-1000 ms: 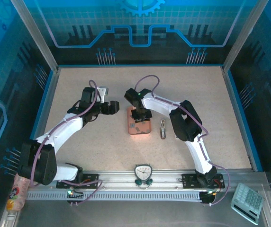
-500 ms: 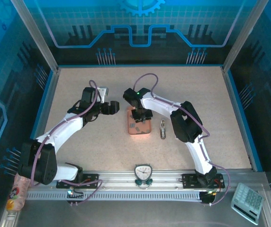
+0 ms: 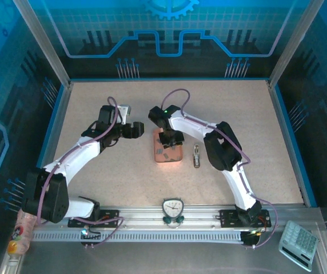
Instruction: Load the staples into the stapler
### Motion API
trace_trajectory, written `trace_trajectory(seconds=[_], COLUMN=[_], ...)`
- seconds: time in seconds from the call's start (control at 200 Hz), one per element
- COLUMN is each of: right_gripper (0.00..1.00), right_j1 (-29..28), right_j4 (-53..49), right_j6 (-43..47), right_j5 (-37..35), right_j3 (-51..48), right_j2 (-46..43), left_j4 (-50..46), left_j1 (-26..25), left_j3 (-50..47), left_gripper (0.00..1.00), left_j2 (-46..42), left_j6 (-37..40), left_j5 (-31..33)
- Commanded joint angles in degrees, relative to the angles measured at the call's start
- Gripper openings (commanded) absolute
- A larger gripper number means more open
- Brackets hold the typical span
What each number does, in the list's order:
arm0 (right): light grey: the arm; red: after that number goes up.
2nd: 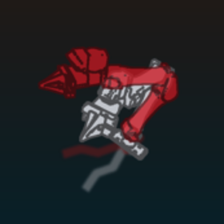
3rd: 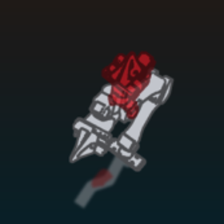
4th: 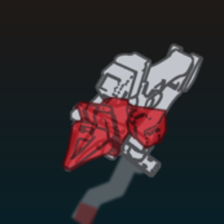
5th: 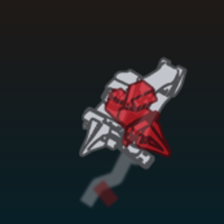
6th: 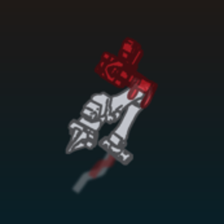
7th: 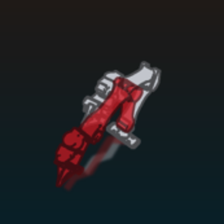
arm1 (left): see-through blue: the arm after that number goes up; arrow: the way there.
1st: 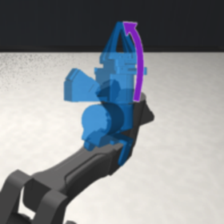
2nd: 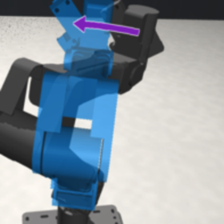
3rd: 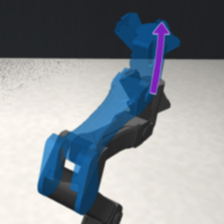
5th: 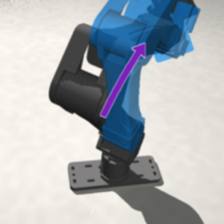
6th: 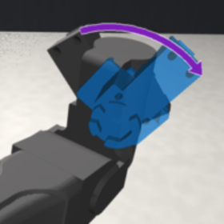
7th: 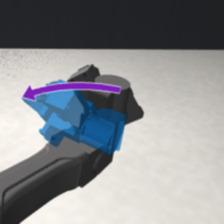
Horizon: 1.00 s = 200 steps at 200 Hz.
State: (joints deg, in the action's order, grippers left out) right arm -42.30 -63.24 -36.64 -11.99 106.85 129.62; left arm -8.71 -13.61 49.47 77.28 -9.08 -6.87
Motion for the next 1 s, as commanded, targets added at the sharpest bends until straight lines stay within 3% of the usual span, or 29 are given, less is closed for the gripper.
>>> trace_trajectory(seconds=[0.0, 0.48, 0.675, 0.995], right_gripper=[0.38, 0.29, 0.3, 0.19], right_j1=[0.2, 0.6, 1.3, 0.7], right_j4=[-3.7, 0.0, 4.2, 5.6], right_j6=[-1.1, -0.4, -1.1, -0.8], right_j5=[0.9, 3.0, 2.5, 1.0], right_j3=[2.1, 0.1, -3.2, -5.7], right_j2=[2.4, 2.8, 0.8, -3.0], left_j4=[0.3, 0.3, 0.4, 0.7], left_j1=[0.4, 0.4, 0.4, 0.4], left_j3=[-0.3, -0.3, -0.3, -0.3], left_gripper=[0.88, 0.88, 0.88, 0.88], left_j2=[0.0, 0.2, 0.2, 0.6], left_j6=[0.4, 0.5, 0.5, 0.5], left_j5=[-0.3, -0.4, -0.6, -0.8])
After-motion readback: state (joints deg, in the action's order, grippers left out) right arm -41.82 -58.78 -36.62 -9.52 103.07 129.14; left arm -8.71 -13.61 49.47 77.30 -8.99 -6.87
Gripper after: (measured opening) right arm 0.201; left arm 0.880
